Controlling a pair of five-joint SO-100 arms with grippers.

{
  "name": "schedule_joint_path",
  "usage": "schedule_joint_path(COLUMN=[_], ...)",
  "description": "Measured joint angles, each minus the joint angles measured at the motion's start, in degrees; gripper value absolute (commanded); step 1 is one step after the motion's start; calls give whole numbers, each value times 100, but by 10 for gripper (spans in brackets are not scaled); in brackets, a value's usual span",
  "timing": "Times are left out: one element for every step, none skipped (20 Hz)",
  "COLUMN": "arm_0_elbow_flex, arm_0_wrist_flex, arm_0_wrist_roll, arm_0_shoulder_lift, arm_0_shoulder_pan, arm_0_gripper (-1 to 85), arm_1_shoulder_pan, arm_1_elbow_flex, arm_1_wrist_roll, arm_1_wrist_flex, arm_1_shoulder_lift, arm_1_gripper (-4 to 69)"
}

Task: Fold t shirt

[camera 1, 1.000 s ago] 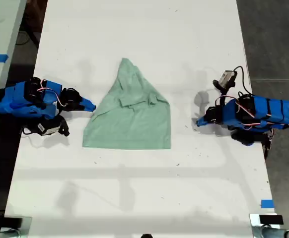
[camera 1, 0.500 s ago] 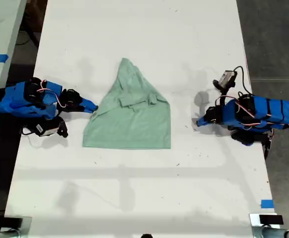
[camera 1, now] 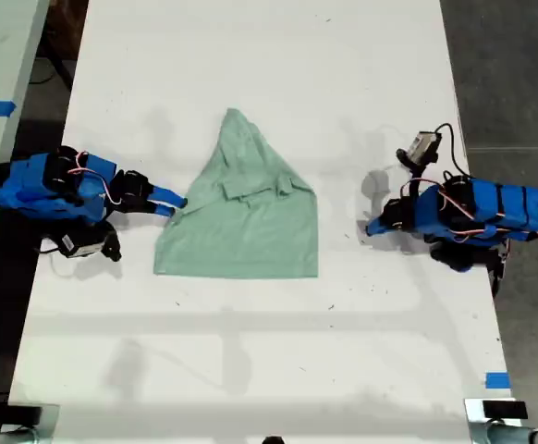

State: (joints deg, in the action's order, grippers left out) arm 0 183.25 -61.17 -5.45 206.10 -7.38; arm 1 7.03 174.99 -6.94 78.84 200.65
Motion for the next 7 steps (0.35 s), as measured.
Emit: schedule_joint_path(arm_0_elbow_flex=[0, 0, 0, 0, 0, 0, 0], arm_0_wrist_flex=[0, 0, 0, 0, 0, 0, 0], arm_0_wrist_roll=[0, 0, 0, 0, 0, 0, 0], arm_0_shoulder_lift=[0, 0, 0, 0, 0, 0, 0], arm_0_shoulder_pan=[18, 26, 26, 26, 26, 26, 26], arm_0_gripper=[165, 165, 165, 165, 165, 165, 165], arm_1_shoulder_pan=[0, 0, 0, 0, 0, 0, 0], arm_1_elbow_flex=[0, 0, 0, 0, 0, 0, 0], arm_1_wrist_roll=[0, 0, 0, 0, 0, 0, 0], arm_1_wrist_flex=[0, 0, 0, 0, 0, 0, 0], arm_1_shoulder_lift=[0, 0, 0, 0, 0, 0, 0], arm_1_gripper=[-19, -19, -19, -19, -19, -19, -19])
